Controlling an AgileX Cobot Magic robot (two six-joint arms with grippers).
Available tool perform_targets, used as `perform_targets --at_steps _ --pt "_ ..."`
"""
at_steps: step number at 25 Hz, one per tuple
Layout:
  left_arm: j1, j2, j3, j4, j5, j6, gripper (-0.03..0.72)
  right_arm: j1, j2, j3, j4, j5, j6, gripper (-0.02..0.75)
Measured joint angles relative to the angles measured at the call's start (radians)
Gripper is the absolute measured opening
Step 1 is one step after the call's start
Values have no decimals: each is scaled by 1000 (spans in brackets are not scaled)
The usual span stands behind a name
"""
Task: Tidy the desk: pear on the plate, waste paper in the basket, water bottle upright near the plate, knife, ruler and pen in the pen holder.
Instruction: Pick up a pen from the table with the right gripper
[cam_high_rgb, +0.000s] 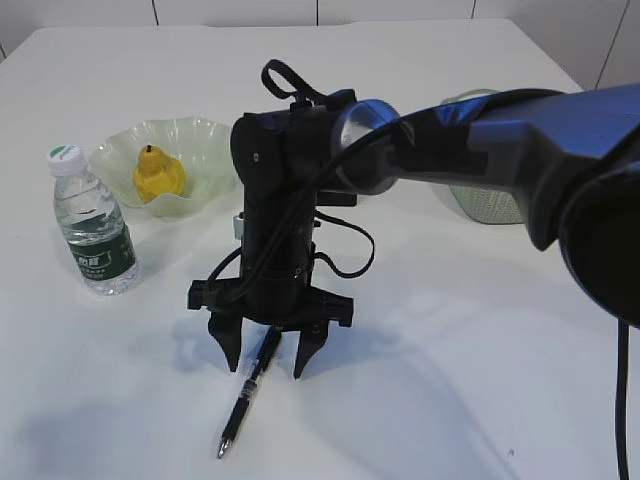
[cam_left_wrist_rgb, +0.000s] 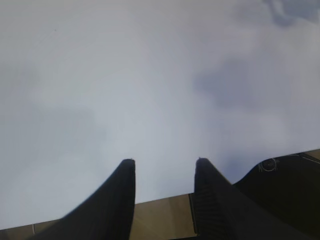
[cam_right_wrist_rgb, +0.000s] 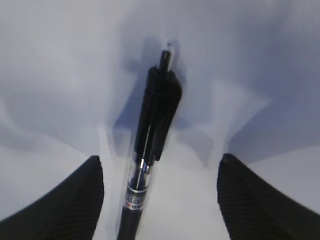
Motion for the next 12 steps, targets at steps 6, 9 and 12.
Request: perform_targets --at_steps 6,9,12 --pt "0 0 0 0 0 0 274 0 24 0 30 -18 2 551" --pt "0 0 0 0 0 0 274 0 24 0 30 -33 4 551" --pt "0 0 0 0 0 0 274 0 24 0 15 -38 4 551"
